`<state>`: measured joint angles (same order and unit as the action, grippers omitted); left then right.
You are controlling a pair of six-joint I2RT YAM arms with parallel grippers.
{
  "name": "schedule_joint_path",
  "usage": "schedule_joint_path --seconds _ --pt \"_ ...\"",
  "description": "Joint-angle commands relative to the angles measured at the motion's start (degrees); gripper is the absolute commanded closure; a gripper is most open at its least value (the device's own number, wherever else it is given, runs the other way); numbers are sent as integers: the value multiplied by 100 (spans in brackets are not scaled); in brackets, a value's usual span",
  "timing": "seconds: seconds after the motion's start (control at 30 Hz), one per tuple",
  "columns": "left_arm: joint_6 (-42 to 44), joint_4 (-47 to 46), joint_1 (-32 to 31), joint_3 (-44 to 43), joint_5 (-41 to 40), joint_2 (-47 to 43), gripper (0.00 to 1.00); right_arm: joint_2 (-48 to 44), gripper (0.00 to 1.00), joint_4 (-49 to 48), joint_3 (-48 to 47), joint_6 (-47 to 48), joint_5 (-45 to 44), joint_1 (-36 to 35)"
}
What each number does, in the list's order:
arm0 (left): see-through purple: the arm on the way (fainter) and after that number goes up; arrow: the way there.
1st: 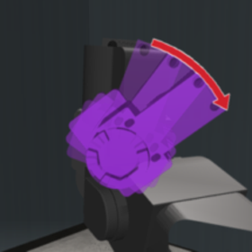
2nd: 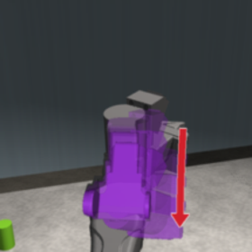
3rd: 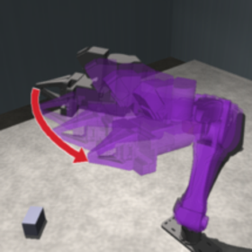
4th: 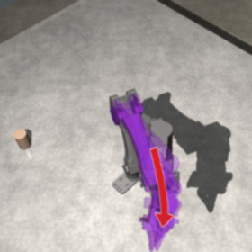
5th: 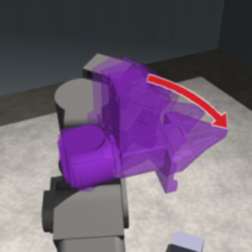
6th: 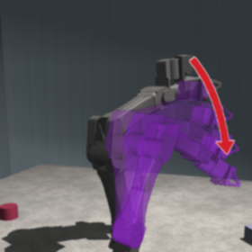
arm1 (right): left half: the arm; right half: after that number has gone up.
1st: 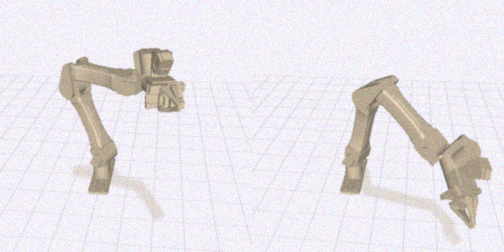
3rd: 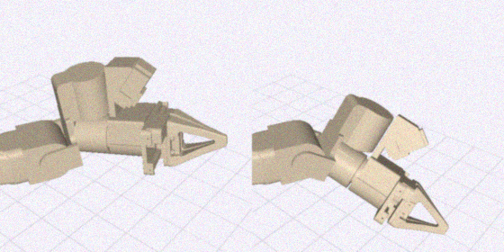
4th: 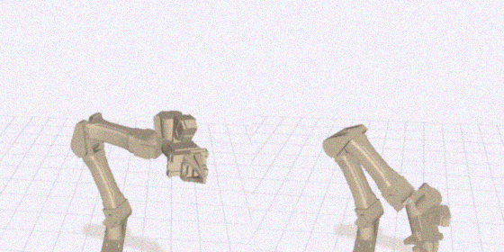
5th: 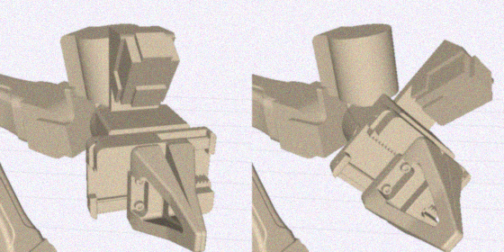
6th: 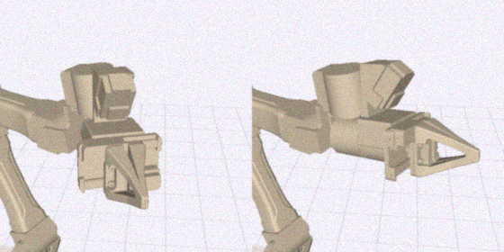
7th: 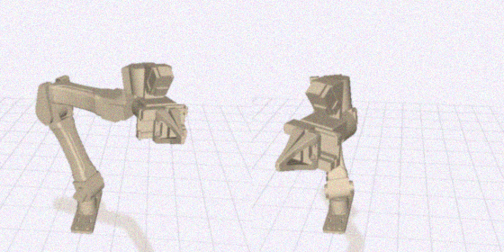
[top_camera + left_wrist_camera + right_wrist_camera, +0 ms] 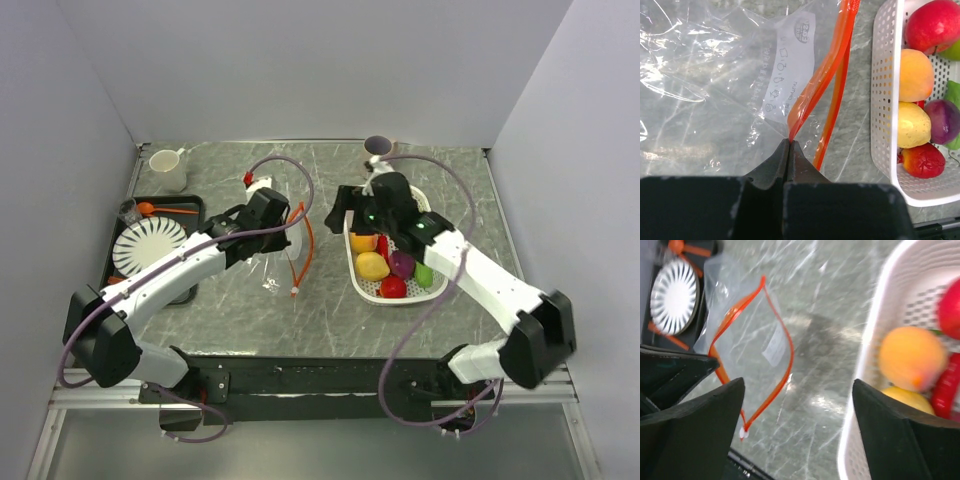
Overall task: Place the food in the zip-top bag and seal the zipper
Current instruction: Open the zipper of the food storage bag, then pick up the fake fruit from the bin.
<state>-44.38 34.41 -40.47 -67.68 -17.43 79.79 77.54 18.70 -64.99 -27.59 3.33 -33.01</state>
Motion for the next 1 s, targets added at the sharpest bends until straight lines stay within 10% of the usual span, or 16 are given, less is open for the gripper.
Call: schedule_joint_path --seconds 0.0,0.97 --pt "87 -400 13 -18 213 -51 99 -257 4 178 460 -70 -931 391" --pt "105 -1060 13 678 767 -315 99 1589 12 -217 206 413 764 1386"
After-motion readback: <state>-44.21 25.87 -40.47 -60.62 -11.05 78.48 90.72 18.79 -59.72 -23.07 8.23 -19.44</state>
